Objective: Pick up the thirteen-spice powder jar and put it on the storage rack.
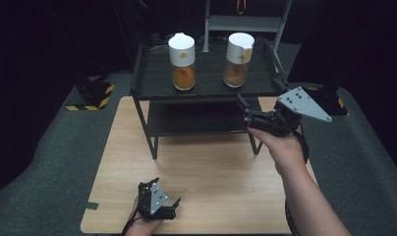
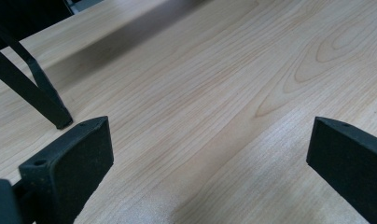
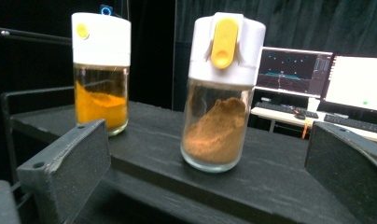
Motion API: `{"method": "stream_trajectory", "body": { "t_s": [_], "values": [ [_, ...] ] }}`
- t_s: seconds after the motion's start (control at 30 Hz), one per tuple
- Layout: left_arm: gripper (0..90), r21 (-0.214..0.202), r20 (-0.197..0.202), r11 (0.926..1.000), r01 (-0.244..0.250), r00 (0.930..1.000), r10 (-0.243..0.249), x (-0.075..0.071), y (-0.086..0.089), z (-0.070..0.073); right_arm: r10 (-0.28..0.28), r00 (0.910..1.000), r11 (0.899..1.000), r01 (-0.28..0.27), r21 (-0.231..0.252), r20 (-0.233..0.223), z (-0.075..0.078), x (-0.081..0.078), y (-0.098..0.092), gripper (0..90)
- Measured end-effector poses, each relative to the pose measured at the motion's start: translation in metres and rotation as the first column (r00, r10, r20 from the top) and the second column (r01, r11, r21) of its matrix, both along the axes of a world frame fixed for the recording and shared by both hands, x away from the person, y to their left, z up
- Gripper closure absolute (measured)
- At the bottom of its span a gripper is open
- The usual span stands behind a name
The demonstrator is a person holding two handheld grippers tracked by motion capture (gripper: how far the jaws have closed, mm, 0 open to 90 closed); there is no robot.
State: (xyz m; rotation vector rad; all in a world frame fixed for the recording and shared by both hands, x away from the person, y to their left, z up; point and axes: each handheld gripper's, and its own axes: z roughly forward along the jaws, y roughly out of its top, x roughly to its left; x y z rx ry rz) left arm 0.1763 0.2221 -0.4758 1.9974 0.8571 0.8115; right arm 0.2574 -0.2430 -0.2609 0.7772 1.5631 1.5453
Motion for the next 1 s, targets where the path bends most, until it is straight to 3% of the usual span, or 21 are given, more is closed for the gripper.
{"method": "stream_trajectory", "body": {
  "t_s": [0.2,0.37,0.57,1.0],
  "values": [
    [0.6,-0.008,0.005,1.0000,-0.004,1.0000,0.004,-0.001,0.001,-0.001,0.013,0.9999,1.000,-0.013,-0.015,-0.010,-0.013,-0.006,-0.003,0.0],
    [0.6,-0.009,0.006,1.0000,-0.005,1.0000,0.005,-0.001,0.001,-0.001,0.018,0.9998,0.999,-0.019,-0.051,-0.010,-0.033,-0.014,-0.005,0.0],
    [0.6,-0.011,-0.003,0.9999,-0.004,1.0000,0.004,0.000,0.001,0.000,0.029,0.9983,0.997,-0.033,-0.068,-0.051,-0.071,-0.022,-0.013,0.0],
    [0.6,-0.030,-0.010,0.9995,-0.004,0.9999,0.004,0.001,0.005,0.000,0.019,0.9915,0.996,-0.029,-0.080,-0.129,-0.118,-0.036,-0.025,0.0]
  ]
}}
